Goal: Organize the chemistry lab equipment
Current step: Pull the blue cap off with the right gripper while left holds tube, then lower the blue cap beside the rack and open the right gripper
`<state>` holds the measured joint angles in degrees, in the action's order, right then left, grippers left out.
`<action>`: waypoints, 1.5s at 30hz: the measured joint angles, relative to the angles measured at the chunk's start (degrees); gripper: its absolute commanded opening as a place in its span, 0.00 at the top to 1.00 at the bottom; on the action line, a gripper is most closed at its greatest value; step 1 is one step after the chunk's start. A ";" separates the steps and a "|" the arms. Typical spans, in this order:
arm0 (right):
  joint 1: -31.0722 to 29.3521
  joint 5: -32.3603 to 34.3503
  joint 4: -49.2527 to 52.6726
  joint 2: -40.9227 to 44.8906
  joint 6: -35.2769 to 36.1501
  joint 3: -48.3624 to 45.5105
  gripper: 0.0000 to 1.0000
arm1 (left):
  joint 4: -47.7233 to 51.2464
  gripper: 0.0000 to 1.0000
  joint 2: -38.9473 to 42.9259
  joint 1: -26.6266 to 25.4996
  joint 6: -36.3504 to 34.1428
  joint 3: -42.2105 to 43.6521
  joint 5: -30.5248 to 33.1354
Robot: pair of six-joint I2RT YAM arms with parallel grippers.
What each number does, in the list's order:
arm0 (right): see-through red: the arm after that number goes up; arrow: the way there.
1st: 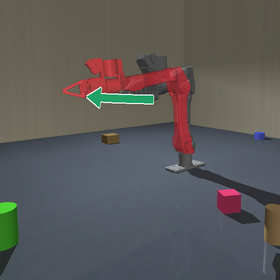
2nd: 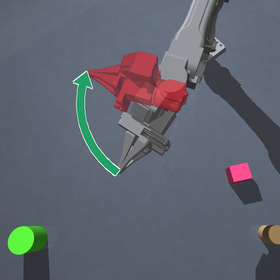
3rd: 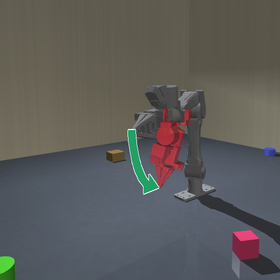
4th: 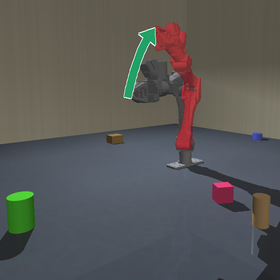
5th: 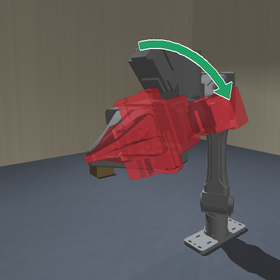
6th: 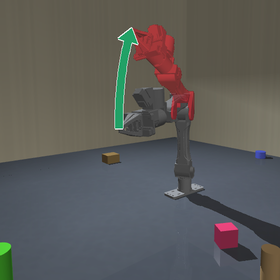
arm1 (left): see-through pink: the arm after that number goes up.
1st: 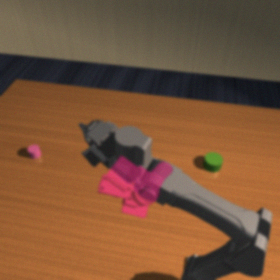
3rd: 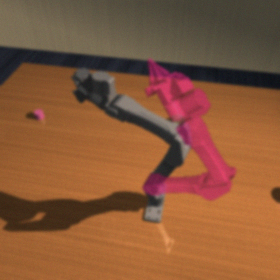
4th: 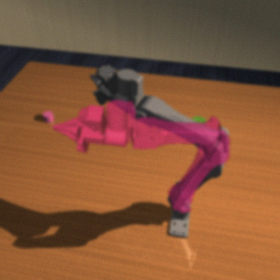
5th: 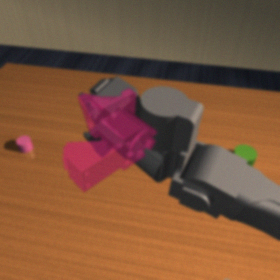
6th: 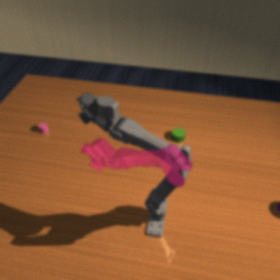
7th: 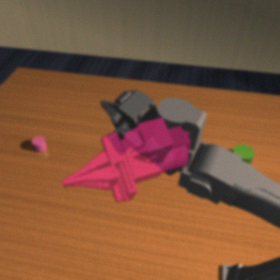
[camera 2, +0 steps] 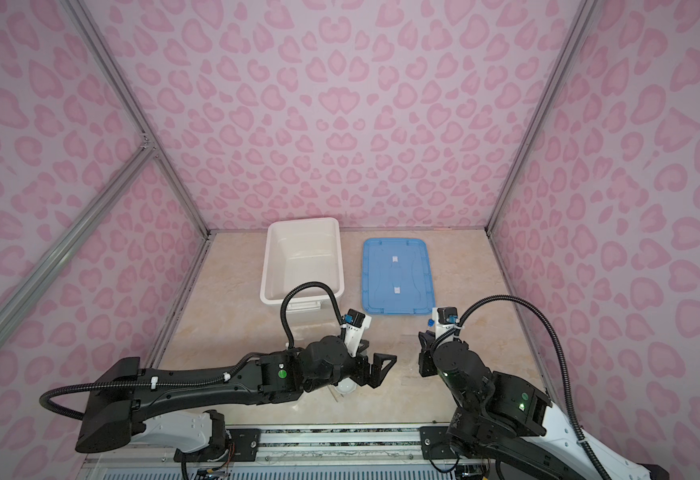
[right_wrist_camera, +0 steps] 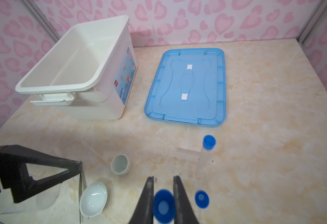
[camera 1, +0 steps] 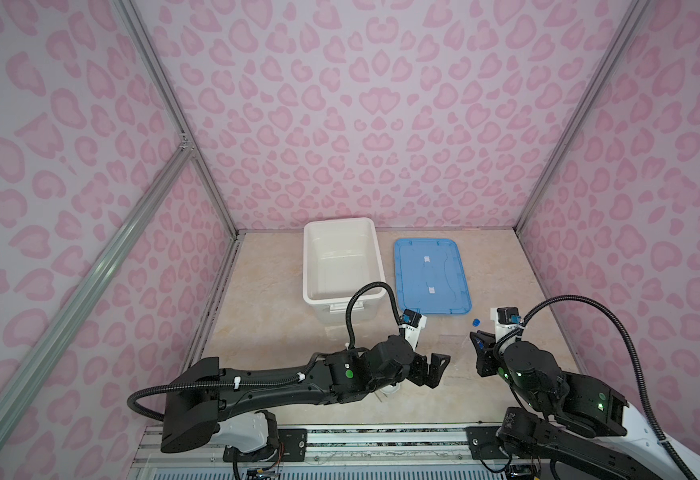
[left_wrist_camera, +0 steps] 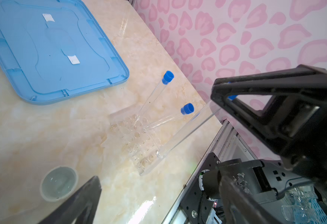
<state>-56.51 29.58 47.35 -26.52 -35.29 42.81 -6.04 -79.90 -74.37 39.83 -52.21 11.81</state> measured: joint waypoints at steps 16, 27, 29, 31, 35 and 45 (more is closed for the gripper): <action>-0.02 8.11 9.18 6.16 -17.86 -3.43 0.88 | 0.20 0.05 -1.31 0.76 0.57 -2.08 -1.33; -0.04 11.17 11.72 7.13 -24.68 -6.32 0.89 | 0.24 0.06 -1.31 0.81 0.55 -2.45 -1.97; -0.04 11.58 11.93 6.54 -25.20 -7.10 0.88 | 0.24 0.06 -1.29 0.81 0.55 -2.45 -1.97; -0.04 12.26 12.09 6.27 -25.57 -7.74 0.88 | 0.24 0.06 -1.29 0.81 0.55 -2.43 -1.97; -0.04 13.73 12.07 7.50 -25.57 -8.48 0.88 | 0.24 0.06 -1.07 0.81 0.52 -2.21 -1.97; 0.76 15.02 7.32 9.66 -23.87 -12.15 0.88 | 0.20 0.06 -1.09 0.81 0.55 -1.55 -2.38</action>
<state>-55.75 44.60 54.68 -16.86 -59.16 30.65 -5.85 -80.99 -73.56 40.38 -53.76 9.43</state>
